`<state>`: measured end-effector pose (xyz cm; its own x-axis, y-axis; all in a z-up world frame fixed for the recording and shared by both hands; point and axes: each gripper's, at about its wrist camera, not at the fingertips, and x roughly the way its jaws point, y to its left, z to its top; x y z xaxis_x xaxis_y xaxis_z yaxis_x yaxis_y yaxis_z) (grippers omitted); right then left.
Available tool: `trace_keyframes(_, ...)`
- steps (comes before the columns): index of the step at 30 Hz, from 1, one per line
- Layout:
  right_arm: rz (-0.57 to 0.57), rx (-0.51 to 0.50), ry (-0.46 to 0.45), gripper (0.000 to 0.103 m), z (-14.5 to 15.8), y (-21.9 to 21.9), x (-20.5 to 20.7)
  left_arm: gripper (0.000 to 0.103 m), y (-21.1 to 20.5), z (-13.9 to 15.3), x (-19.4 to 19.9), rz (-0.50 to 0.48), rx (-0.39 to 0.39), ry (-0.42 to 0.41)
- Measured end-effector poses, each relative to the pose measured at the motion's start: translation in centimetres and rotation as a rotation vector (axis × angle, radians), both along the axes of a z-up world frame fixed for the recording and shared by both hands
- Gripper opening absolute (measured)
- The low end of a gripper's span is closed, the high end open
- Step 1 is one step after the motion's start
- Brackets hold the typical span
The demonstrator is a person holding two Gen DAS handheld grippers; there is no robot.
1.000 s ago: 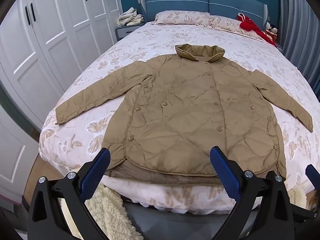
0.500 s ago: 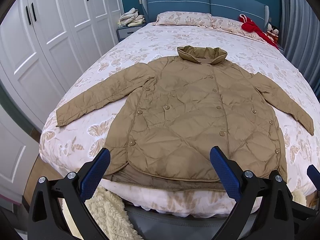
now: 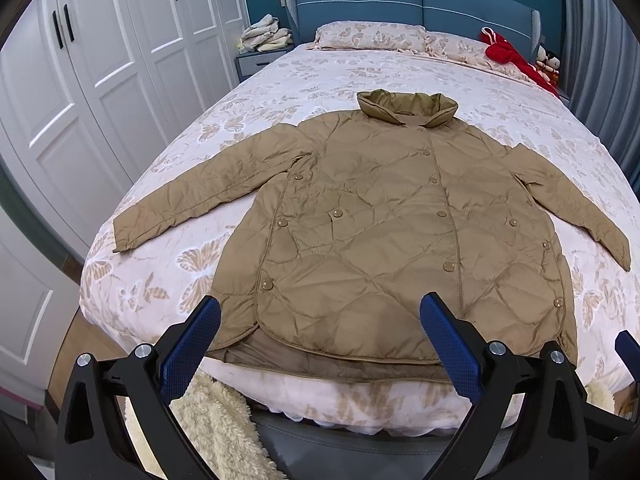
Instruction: Fold large clothes
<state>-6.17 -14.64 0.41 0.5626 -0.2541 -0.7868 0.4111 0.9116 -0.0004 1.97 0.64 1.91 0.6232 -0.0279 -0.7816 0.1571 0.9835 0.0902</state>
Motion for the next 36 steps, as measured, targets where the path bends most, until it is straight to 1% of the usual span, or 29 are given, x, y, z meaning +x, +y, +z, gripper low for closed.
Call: trace_keyframes(36, -0.011, 0.007, -0.007, 0.098, -0.07, -0.7, -0.5, 0.098, -0.05, -0.05, -0.13, -0.001, 0.004, 0.0)
